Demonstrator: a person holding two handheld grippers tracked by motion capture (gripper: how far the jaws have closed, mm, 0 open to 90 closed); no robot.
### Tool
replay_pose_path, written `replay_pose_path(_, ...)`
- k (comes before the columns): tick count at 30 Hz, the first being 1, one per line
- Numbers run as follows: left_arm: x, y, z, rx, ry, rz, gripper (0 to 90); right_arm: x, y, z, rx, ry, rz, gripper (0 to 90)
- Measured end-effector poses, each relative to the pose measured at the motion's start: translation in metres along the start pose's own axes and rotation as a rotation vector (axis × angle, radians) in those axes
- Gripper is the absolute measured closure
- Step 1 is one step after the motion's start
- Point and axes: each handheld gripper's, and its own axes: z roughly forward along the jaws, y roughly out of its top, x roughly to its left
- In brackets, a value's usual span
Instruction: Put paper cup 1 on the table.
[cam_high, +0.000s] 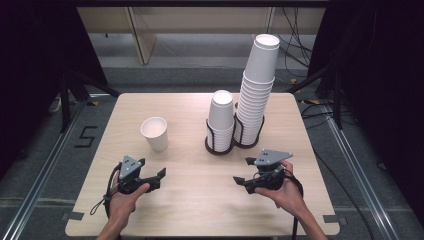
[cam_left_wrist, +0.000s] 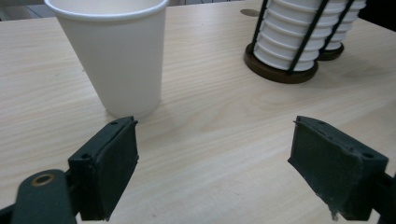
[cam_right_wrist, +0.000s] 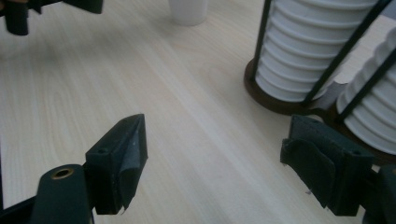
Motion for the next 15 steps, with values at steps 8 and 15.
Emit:
replay_pose_path(8, -0.013, -0.019, -0.011, 0.001, -0.018, 0.009, 14.6, -0.012, -0.002, -0.010, -0.020, -0.041, 0.035, 22.0)
replay_pose_path(15, -0.026, -0.027, -0.020, 0.004, -0.052, 0.020, 14.6, -0.024, -0.002, -0.023, -0.067, -0.089, 0.102, 21.9)
